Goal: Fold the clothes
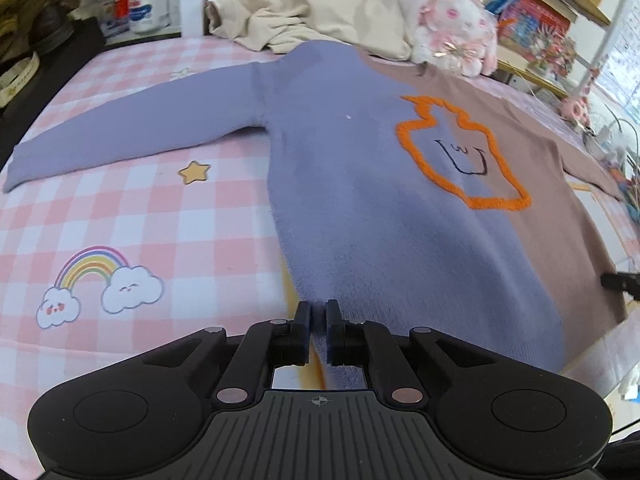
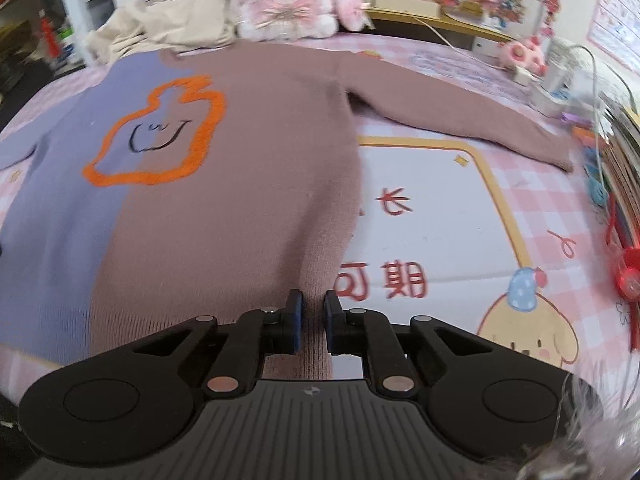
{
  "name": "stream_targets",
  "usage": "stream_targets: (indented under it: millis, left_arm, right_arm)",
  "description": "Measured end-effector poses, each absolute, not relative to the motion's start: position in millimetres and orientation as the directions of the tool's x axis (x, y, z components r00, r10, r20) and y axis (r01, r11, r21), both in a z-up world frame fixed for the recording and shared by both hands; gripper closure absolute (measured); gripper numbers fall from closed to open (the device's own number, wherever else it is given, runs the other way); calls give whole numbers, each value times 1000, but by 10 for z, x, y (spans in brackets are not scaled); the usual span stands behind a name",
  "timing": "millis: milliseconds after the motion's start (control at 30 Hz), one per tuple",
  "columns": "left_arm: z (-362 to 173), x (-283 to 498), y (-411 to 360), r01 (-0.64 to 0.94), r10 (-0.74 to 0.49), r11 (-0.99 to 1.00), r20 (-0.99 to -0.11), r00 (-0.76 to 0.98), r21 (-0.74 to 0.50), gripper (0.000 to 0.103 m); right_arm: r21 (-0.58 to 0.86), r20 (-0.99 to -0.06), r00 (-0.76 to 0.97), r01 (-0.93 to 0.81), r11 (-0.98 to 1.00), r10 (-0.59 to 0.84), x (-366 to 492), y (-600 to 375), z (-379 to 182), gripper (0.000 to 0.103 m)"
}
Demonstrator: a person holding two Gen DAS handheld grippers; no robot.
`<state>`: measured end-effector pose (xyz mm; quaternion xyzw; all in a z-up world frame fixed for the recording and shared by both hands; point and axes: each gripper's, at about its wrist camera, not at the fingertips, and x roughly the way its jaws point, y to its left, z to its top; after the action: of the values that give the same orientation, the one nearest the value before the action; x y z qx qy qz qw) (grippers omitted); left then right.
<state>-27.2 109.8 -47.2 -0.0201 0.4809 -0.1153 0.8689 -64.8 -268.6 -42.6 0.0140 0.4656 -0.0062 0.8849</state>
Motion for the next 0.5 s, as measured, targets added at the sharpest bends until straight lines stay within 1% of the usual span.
stream_targets:
  millis: [167, 367, 500]
  left_arm:
    - [-490, -272, 1174, 171, -238, 970, -825, 512, -174, 97]
    - [-493, -249, 1194, 177, -246, 968, -824, 511, -180, 96]
    - [-490, -241, 1211, 175, -256, 966, -827, 501, -193, 93]
  right_arm:
    - [-15, -827, 563, -4, 1000, -10, -682, -2602, -423, 92]
    - [1, -828, 561, 15, 1000, -7, -686, -2612, -417, 92]
    - [3, -834, 552, 23, 1000, -10, -669, -2630, -405, 87]
